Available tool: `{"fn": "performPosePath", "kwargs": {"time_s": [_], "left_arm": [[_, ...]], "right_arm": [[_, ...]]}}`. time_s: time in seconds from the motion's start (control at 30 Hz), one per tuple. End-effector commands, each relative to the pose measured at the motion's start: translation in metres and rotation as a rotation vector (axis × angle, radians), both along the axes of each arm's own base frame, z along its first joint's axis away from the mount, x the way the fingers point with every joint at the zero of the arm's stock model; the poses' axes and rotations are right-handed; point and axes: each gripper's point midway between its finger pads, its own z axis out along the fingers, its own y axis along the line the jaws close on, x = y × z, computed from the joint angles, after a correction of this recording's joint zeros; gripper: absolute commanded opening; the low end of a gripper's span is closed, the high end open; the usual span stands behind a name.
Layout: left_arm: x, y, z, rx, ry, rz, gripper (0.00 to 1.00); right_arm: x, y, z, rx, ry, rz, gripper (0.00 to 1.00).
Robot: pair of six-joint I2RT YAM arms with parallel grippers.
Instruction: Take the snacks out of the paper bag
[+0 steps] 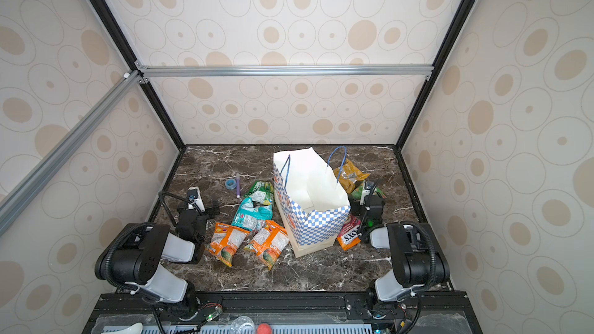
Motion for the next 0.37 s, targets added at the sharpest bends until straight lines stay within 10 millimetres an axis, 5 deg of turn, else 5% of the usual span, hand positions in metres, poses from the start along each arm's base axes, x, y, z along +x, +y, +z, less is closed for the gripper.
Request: {"fn": "performPosePath", "kwargs": {"time_s": [0.0,0.33], "left_arm": [[0.007,0.0001,0.0161,0.0,-0.057,0.0,0.98],[0.0053,-0.0034,0.0171,0.006,-0.063,-0.02,0.98]], "right_arm": [[0.0056,0.001,0.0076,-0.019,-0.018,0.004,1.0],[0.0057,0.0009,0.008,-0.018,-0.019,0.004,1.0]]}}
